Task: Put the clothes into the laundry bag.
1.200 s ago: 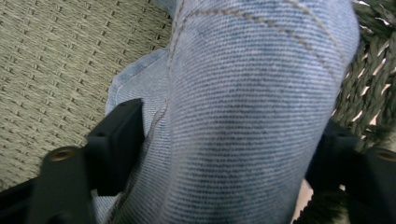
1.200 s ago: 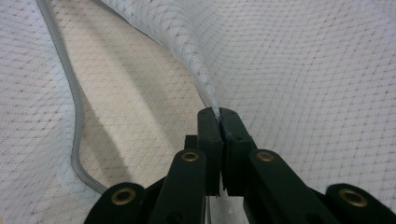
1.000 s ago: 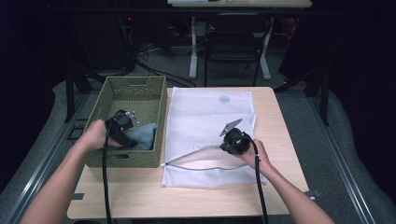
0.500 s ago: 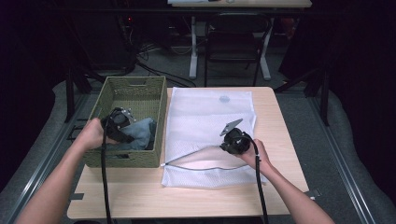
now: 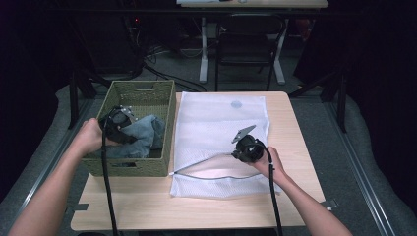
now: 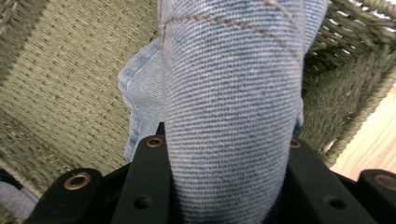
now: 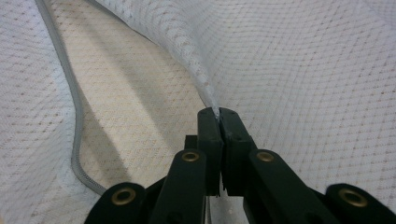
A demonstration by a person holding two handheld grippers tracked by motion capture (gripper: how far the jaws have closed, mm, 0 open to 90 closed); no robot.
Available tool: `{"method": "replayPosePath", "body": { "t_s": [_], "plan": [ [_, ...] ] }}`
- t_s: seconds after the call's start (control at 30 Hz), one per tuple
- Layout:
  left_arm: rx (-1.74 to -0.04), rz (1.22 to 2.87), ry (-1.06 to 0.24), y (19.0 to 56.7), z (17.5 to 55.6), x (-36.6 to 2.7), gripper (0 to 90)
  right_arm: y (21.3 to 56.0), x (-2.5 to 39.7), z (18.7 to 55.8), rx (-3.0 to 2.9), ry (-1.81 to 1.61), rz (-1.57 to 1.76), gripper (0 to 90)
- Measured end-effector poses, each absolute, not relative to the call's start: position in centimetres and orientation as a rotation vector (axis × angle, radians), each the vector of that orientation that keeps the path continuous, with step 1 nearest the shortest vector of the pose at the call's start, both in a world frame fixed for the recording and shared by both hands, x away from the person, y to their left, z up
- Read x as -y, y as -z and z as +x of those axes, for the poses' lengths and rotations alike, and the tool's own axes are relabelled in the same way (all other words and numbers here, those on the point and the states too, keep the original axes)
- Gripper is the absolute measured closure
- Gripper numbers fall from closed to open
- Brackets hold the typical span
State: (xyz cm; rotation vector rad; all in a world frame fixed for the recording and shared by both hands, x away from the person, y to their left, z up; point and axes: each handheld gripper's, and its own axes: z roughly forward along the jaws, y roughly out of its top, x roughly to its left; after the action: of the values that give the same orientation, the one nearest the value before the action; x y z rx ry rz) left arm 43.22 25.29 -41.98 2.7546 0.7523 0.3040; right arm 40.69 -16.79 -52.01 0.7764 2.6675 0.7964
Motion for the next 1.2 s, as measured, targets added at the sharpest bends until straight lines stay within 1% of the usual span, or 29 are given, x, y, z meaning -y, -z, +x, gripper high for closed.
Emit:
{"method": "replayPosePath", "body": {
  "t_s": [0.77,0.93,1.2],
  "plan": [
    [-0.758,2.769,-0.412,35.9,42.3,-24.3,70.3,52.0,16.8,40.7,-2.664,-0.797,0.779,88.3],
    [-0.739,2.771,-0.435,34.3,41.7,-23.6,70.3,52.0,16.8,40.7,-2.661,-0.799,0.784,88.2],
    [-0.716,2.767,-0.428,32.7,40.5,-22.0,70.2,52.0,16.8,40.6,-2.66,-0.801,0.798,88.3]
  ]
}}
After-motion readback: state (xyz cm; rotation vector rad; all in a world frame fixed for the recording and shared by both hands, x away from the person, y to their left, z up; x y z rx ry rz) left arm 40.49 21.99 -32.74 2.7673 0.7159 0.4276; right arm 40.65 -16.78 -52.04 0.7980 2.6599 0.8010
